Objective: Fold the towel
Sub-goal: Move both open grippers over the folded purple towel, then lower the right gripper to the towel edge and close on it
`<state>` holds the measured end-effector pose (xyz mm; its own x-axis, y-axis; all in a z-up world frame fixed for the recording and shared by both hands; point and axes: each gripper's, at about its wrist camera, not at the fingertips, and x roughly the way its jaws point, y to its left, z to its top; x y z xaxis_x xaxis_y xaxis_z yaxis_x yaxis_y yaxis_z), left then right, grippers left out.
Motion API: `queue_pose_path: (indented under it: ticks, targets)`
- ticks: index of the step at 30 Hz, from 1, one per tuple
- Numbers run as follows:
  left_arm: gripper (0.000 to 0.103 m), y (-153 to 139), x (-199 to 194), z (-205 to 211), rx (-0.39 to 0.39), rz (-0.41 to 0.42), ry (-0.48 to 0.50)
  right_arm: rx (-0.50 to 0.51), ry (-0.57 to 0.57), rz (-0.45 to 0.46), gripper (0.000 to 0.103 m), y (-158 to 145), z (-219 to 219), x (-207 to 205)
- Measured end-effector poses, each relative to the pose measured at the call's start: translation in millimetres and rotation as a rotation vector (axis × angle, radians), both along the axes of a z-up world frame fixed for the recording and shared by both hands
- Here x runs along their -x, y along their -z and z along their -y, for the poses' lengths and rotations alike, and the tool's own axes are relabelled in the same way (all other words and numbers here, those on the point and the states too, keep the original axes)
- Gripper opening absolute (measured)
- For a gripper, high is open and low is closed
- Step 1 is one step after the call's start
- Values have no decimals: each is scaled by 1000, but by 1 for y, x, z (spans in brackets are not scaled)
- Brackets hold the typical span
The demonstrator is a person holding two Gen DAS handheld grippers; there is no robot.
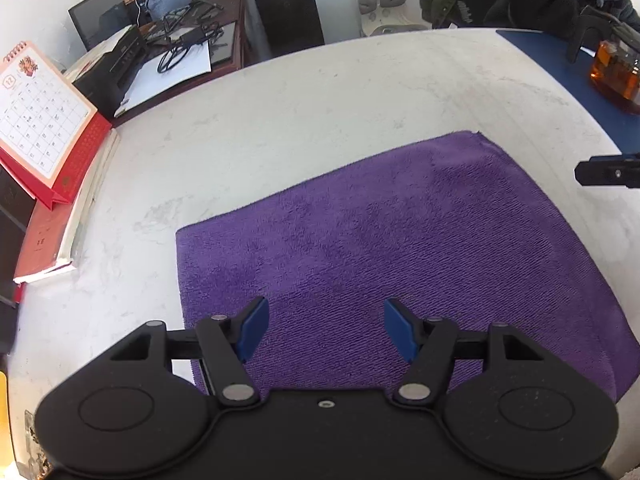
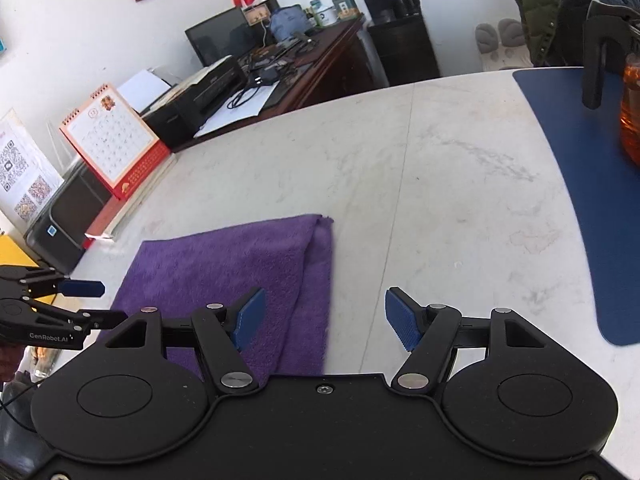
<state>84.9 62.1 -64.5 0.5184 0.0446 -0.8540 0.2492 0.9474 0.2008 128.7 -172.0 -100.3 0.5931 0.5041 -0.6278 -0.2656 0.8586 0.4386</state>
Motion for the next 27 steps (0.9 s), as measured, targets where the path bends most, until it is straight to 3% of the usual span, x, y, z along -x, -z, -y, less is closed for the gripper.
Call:
queue_pose_path:
  ticks: [9, 12, 23, 27]
  targets:
    - [61, 11, -8, 13, 22, -46, 38, -45, -149, 16, 62, 3, -30, -52]
    - [61, 12, -12, 17, 33, -45, 60, -60, -184, 7, 56, 5, -38, -68]
    - [61, 10, -24, 43, 124, -35, 197, -68, -199, -92, 49, 24, -49, -94]
    - [61, 16, -21, 49, 130, -50, 232, -165, -198, -128, 44, 26, -43, -96]
